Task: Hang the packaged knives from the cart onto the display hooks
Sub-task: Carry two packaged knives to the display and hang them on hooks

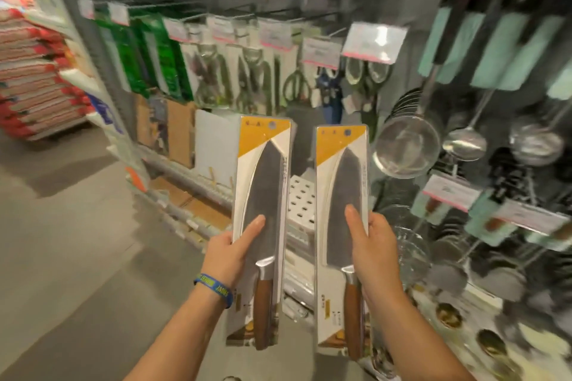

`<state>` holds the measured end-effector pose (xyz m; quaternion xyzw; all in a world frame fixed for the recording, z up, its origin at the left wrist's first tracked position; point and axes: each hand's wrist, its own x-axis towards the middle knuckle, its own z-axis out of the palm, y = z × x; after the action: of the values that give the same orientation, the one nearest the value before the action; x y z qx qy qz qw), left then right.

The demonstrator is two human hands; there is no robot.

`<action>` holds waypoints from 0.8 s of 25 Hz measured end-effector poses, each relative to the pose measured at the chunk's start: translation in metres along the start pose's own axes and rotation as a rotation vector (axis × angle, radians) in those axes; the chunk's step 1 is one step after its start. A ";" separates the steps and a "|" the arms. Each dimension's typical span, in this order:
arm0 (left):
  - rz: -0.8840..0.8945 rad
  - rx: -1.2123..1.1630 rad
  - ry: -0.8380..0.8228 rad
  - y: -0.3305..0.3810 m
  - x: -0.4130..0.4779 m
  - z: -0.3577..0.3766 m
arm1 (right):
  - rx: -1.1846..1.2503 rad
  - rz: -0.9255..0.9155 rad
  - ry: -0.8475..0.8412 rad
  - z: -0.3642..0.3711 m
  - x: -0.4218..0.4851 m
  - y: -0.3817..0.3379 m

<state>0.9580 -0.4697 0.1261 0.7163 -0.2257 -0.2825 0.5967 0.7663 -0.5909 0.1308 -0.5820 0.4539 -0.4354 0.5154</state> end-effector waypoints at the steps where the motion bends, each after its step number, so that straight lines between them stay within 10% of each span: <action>1: 0.016 0.004 -0.022 0.007 0.014 0.006 | -0.018 -0.034 0.043 0.000 0.005 -0.008; 20: 0.932 -0.278 -0.375 0.360 0.250 0.079 | -0.207 -0.557 0.810 0.033 0.157 -0.341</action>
<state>1.0946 -0.7590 0.4361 0.3908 -0.5840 -0.1377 0.6980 0.8588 -0.7184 0.4729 -0.5135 0.4859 -0.6999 0.1016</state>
